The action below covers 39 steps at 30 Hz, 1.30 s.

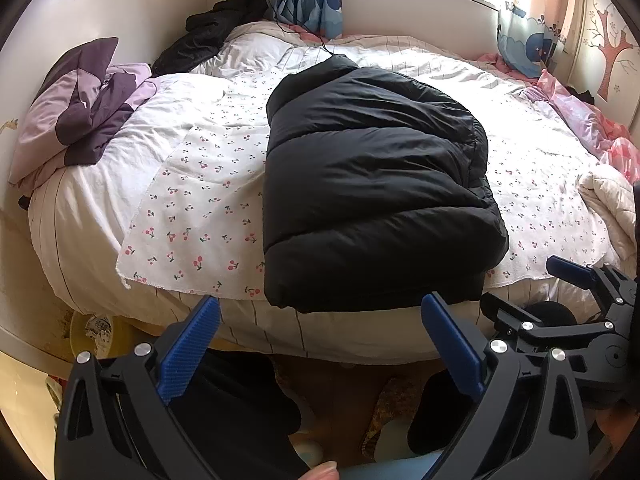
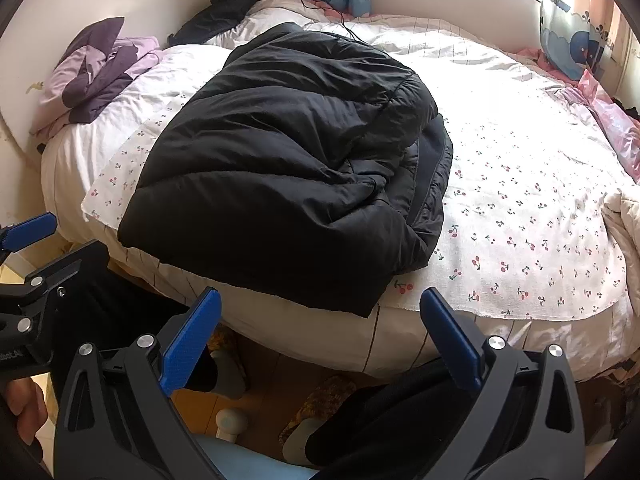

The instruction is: Fold large clothes

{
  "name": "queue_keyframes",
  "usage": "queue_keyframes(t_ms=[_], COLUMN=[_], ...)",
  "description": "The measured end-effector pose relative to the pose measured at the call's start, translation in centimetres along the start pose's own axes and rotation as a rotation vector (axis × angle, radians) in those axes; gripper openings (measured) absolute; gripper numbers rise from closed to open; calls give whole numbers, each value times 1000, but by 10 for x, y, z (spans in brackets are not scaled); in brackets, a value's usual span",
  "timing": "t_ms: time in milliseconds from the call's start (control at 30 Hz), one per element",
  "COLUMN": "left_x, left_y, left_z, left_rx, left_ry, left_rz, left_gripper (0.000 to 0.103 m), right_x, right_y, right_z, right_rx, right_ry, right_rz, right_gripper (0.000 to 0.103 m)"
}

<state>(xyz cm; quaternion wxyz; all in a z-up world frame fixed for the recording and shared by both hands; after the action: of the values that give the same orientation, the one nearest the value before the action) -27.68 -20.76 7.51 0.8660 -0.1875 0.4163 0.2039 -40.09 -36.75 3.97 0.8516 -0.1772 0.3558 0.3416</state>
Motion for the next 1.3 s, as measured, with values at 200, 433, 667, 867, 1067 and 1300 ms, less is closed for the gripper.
queue_keyframes(t_ms=[200, 433, 667, 867, 1067, 1300], left_x=[5, 14, 17, 18, 20, 24], left_y=[1, 1, 1, -4, -7, -10], left_z=[2, 5, 3, 5, 5, 5], left_rx=[-4, -13, -9, 25, 33, 41], left_ry=[2, 39, 49, 38, 47, 54], left_rz=[15, 5, 34, 51, 36, 42], left_gripper=[96, 96, 96, 96, 96, 96], right_x=[2, 5, 6, 7, 9, 13], right_y=[-4, -6, -12, -14, -14, -15], right_z=[1, 3, 5, 6, 6, 7], right_rx=[7, 6, 14, 22, 29, 29], right_ry=[-1, -7, -9, -15, -12, -7], right_rz=[2, 4, -1, 2, 6, 7], right_gripper=[96, 96, 96, 96, 96, 96])
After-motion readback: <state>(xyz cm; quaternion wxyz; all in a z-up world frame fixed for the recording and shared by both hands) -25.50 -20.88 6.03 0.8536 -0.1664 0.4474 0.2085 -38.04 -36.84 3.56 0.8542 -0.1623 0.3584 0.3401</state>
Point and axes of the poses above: each gripper's, at about its wrist camera, not at the fingertips, and x roughly the way its jaws point, y to its left, z to its top, the point moved 6 cm from there along x, roughly the way its jaws point, and after that the axes turned 13 degrees about -x, right-handed, at the moved point
